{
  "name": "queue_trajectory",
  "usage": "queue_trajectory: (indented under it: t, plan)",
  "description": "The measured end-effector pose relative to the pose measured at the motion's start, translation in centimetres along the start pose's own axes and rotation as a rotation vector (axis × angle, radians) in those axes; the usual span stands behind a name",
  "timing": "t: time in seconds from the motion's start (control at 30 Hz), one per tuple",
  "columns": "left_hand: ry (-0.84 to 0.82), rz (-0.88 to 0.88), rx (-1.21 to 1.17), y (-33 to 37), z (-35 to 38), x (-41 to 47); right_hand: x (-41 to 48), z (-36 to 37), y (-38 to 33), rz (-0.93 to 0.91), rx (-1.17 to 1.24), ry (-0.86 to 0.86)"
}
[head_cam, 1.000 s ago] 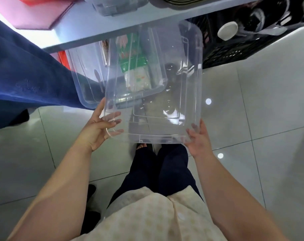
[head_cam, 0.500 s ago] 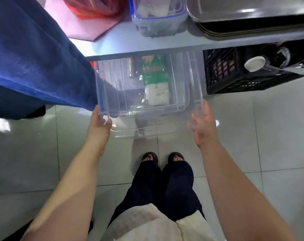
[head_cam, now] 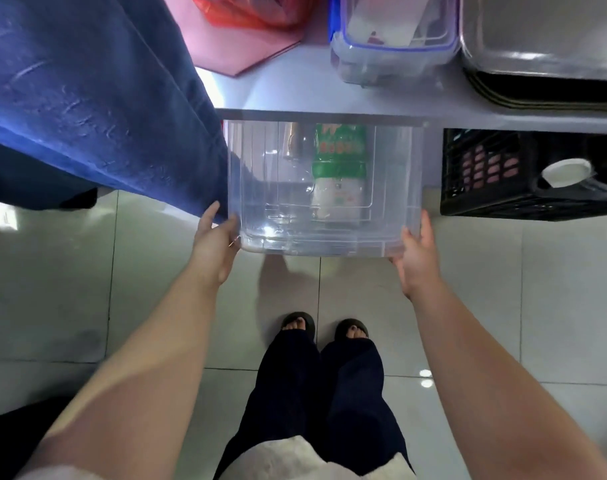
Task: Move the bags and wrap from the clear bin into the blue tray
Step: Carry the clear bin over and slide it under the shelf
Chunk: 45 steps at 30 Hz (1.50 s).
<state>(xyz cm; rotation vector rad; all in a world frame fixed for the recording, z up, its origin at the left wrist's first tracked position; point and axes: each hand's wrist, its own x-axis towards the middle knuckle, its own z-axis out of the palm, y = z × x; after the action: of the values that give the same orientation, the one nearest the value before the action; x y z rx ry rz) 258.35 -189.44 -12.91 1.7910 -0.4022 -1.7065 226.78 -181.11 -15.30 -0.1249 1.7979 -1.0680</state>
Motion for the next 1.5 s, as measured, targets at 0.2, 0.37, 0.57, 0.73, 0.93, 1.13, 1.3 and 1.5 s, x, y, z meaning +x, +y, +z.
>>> queue_trajectory:
  t: [0.2,0.37,0.57,0.73,0.93,1.13,1.3,1.5]
  plan:
    - [-0.156,-0.141,-0.006,-1.7,-1.3,0.1,0.6,-1.7,1.3,0.171,0.237,-0.094]
    - [-0.074,-0.185,0.023,-0.4,0.1,0.4,1.6,-1.0,-0.3,0.172,0.23,-0.052]
    - [0.031,-0.107,0.169,0.4,3.0,0.5,2.9,0.0,-2.6,0.106,0.069,0.123]
    - [0.224,0.193,0.276,-0.3,4.9,-0.8,2.3,0.5,-4.0,-0.257,-0.382,0.309]
    - [0.038,1.177,1.195,-3.9,6.7,-3.4,-0.9,2.9,-0.3,-1.109,-1.224,-0.009]
    - [0.056,1.21,1.893,-6.3,10.7,1.0,2.1,5.0,1.6,-1.16,-1.613,0.131]
    - [0.221,1.389,1.753,-7.0,11.3,2.7,3.8,4.4,1.4,-1.423,-1.344,0.198]
    - [0.001,1.348,1.676,-4.5,10.5,3.1,4.3,3.2,-0.7,-1.342,-1.335,-0.091]
